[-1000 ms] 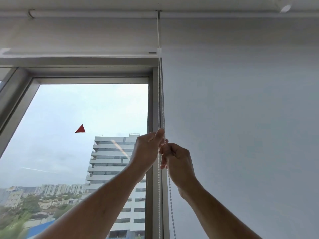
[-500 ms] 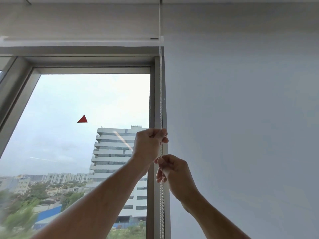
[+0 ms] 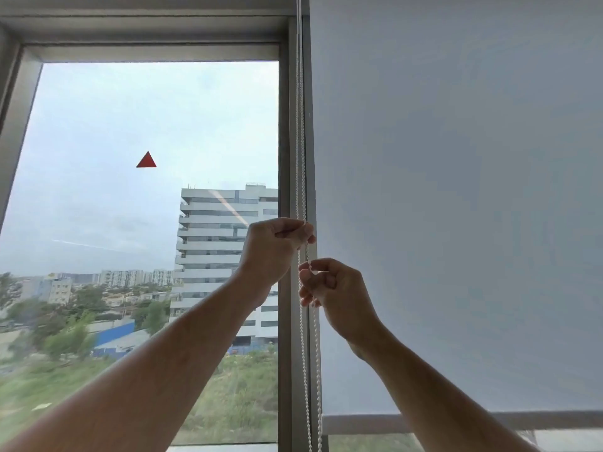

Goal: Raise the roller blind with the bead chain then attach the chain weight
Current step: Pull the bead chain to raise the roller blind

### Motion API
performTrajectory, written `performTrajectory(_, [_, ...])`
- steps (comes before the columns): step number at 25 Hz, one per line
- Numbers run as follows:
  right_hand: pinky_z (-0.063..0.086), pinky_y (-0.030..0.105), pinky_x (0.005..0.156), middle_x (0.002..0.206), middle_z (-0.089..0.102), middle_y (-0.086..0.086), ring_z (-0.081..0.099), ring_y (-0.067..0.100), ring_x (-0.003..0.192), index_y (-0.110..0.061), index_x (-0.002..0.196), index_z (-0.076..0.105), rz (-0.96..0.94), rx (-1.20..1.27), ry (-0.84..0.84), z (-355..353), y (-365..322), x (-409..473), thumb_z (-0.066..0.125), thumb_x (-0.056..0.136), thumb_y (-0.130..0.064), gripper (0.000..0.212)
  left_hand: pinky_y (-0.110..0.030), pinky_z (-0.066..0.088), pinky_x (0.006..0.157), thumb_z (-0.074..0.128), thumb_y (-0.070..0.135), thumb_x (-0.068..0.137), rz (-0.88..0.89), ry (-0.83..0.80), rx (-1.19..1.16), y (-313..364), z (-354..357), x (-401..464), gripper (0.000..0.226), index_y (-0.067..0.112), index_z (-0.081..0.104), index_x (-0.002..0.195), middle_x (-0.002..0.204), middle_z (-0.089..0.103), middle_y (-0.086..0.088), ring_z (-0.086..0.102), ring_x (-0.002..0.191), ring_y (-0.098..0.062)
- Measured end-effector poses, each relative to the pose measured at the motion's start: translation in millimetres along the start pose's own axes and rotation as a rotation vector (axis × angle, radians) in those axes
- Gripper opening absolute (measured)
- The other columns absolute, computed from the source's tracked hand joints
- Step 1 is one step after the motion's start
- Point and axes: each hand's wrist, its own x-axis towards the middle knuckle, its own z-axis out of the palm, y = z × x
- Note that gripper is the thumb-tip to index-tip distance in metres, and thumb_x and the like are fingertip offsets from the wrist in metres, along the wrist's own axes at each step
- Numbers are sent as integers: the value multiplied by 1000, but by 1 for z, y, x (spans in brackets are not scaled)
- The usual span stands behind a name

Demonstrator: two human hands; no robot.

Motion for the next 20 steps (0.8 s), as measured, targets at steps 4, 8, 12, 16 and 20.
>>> performTrajectory(4, [50, 13, 59, 70, 74, 4, 69, 12, 60, -13, 96, 69, 47, 46, 1, 2, 25, -16, 70, 88, -15, 8, -5, 46, 55, 74, 12, 82, -42, -43, -17, -25, -1, -21, 11, 11, 75, 93, 79, 75, 4, 66, 62, 7])
performTrajectory(8, [51, 15, 61, 69, 74, 3, 69, 15, 61, -10, 96, 70, 64, 88, 11, 4, 55, -37, 74, 85, -15, 13, -8, 49, 59, 77, 10, 79, -108, -67, -47, -56, 3, -51, 12, 17, 74, 89, 79, 75, 5, 69, 67, 3])
performTrajectory(12, [53, 18, 64, 71, 75, 8, 70, 16, 62, -1, 102, 69, 95, 116, -9, 7, 84, -59, 73, 84, -11, 21, -15, 55, 67, 78, 8, 78, -165, -74, -71, -89, 5, -77, 15, 11, 75, 92, 82, 77, -4, 72, 73, -10])
performTrajectory(16, [54, 20, 66, 77, 73, 17, 70, 15, 65, 7, 103, 67, 155, 140, -46, 10, 110, -83, 73, 84, -4, 23, -14, 54, 68, 80, 11, 76, -206, -70, -36, -121, 8, -100, 14, 15, 76, 89, 83, 77, 1, 72, 73, -4])
performTrajectory(20, [58, 31, 75, 74, 74, 8, 69, 19, 68, 0, 95, 71, 229, 162, -81, 14, 134, -107, 74, 82, -5, 15, -12, 52, 65, 79, 7, 76, -236, -112, -56, -151, 7, -125, 13, 13, 76, 87, 80, 76, 1, 71, 68, -1])
